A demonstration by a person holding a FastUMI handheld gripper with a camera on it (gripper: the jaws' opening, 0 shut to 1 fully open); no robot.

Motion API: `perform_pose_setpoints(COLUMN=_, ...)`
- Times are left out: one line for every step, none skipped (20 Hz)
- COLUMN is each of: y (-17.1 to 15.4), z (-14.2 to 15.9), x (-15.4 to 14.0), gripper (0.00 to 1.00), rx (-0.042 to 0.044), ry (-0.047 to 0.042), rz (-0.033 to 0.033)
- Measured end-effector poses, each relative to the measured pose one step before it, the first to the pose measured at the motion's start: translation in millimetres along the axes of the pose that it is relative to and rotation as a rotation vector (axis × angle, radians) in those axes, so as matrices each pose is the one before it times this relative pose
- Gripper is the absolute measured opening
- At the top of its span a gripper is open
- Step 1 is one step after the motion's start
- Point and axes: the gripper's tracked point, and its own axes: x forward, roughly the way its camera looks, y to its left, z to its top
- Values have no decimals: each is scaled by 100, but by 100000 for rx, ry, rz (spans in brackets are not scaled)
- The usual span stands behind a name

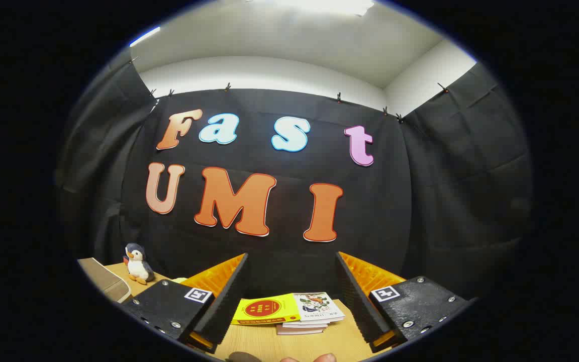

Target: Open the storage box then place both shoes into the box .Put the left shoe in first, then the right shoe, with the right side of both shoes facing outward in a uniform manner.

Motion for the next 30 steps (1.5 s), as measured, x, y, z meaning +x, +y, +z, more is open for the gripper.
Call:
perform_pose_setpoints(y=155, z=-159, x=75, gripper=99, rx=71, ry=472, rz=20)
perform_pose_setpoints(y=350, z=-29, x=41, gripper=99, rx=1, ry=509, rz=129)
perform_pose_setpoints(y=228, z=-12, x=-96, gripper=99, rx=149, ry=447, rz=99)
perform_pose_setpoints(y=220, z=-57, x=-35, gripper=99, rx=200, ry=190, rz=149)
perform_pose_setpoints(y=305, z=-3, x=-28, gripper=99, rx=53, ry=-23, rz=146)
perform_pose_setpoints(y=81, z=28, x=-1, gripper=99, rx=-86, ry=109, rz=-175)
perform_pose_setpoints(y=118, z=41, x=-13, gripper=99, rx=146, ry=149, rz=-71)
perform_pose_setpoints(y=260, z=15, x=24, gripper=99, rx=402, ry=163, rz=272)
perform_pose_setpoints(y=224, z=73, x=-99, gripper=99, rx=269, ry=189, rz=613)
perform_pose_setpoints(y=287, z=127, x=-38, gripper=99, rx=-243, ry=-13, rz=885)
perform_pose_setpoints(y=272, z=72, x=-58, gripper=99, rx=-678, ry=170, rz=703)
perform_pose_setpoints(y=179, z=45, x=86, gripper=99, rx=-655, ry=297, rz=390)
perform_pose_setpoints(y=245, z=92, x=-49, gripper=99, rx=-204, ry=118, rz=455)
perform_pose_setpoints(y=314, z=108, x=-87, gripper=99, rx=94, ry=-1, rz=397)
perform_pose_setpoints(y=303, z=54, x=-51, gripper=99, rx=278, ry=-61, rz=343)
perform_pose_setpoints(y=161, z=45, x=-16, gripper=99, rx=-30, ry=80, rz=268)
perform_pose_setpoints(y=193, z=1, x=-2, gripper=99, rx=-297, ry=-34, rz=5)
perform_pose_setpoints(y=78, z=-65, x=-15, gripper=99, rx=-407, ry=184, rz=24)
perform_pose_setpoints(y=105, z=-8, x=-11, gripper=99, rx=-348, ry=402, rz=173)
perform_pose_setpoints(y=131, z=32, x=25, gripper=99, rx=-286, ry=437, rz=-19)
perform_pose_setpoints(y=-1, z=8, x=-98, gripper=99, rx=-177, ry=540, rz=-145)
perform_pose_setpoints(y=57, z=-162, x=3, gripper=99, rx=-31, ry=1076, rz=-204)
perform_pose_setpoints(y=160, z=-287, x=-9, gripper=99, rx=326, ry=1405, rz=292)
perform_pose_setpoints(y=337, z=-282, x=59, gripper=99, rx=819, ry=1255, rz=772)
perform_pose_setpoints(y=427, z=-385, x=65, gripper=99, rx=1360, ry=1301, rz=967)
perform_pose_setpoints(y=490, z=-274, x=89, gripper=99, rx=1424, ry=1261, rz=1171)
perform_pose_setpoints(y=310, z=-415, x=241, gripper=99, rx=1149, ry=1851, rz=913)
perform_pose_setpoints(y=362, z=-682, x=142, gripper=99, rx=636, ry=3073, rz=884)
perform_pose_setpoints(y=432, z=-640, x=125, gripper=99, rx=499, ry=2926, rz=692)
perform_pose_setpoints(y=587, z=-301, x=43, gripper=99, rx=686, ry=1946, rz=1502)
